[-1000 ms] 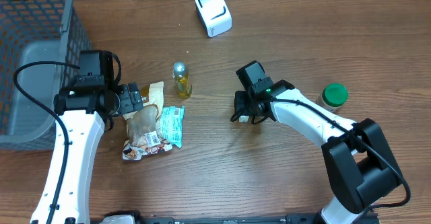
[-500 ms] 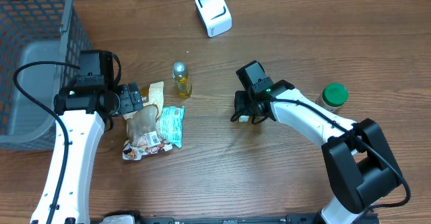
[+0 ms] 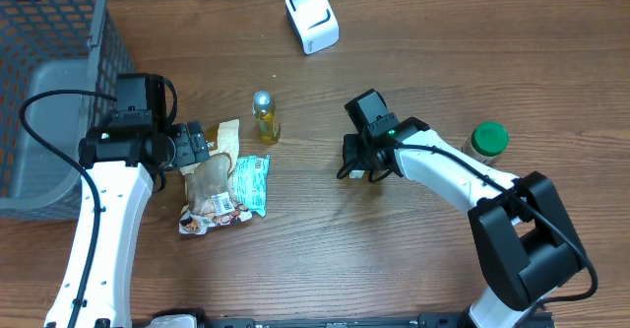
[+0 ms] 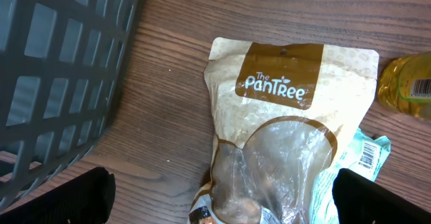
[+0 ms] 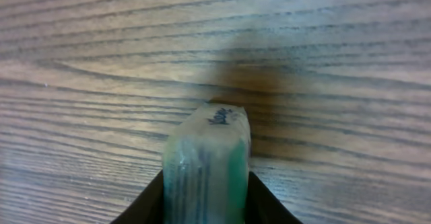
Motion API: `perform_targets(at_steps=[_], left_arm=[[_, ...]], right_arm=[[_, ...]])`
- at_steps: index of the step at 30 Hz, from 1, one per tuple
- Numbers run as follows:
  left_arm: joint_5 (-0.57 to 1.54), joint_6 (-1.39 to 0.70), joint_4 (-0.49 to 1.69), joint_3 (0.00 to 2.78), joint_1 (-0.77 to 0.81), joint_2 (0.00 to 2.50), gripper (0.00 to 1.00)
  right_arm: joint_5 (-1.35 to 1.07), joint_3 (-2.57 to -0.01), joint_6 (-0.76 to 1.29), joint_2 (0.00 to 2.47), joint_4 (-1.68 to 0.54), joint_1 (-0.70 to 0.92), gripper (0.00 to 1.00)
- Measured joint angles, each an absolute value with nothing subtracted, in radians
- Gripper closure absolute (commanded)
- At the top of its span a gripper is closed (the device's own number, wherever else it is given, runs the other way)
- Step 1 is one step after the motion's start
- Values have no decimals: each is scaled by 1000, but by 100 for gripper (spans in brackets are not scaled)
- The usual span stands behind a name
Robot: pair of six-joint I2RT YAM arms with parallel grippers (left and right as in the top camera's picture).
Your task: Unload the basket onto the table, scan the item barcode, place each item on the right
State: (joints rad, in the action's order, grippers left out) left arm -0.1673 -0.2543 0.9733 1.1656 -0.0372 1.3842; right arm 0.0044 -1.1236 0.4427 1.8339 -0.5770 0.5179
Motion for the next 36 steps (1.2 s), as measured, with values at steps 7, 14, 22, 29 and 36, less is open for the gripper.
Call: perform_targets(at_steps=[7, 14, 22, 29, 36], left_arm=[[-168, -254, 974, 1166, -37, 1384, 1], [-168, -254, 974, 1166, -37, 1384, 0], [-168, -254, 974, 1166, -37, 1384, 0], [-168, -254, 974, 1166, -37, 1384, 0], [-167, -254, 974, 1166, -37, 1384, 0]], right_arm=[[4, -1124, 445, 1836, -577, 518, 83], [4, -1124, 442, 1836, -577, 518, 85], [4, -1124, 443, 1836, -577, 518, 92], [4, -1125, 441, 1836, -612, 518, 95], [-30, -1140, 418, 1819, -693, 517, 96]])
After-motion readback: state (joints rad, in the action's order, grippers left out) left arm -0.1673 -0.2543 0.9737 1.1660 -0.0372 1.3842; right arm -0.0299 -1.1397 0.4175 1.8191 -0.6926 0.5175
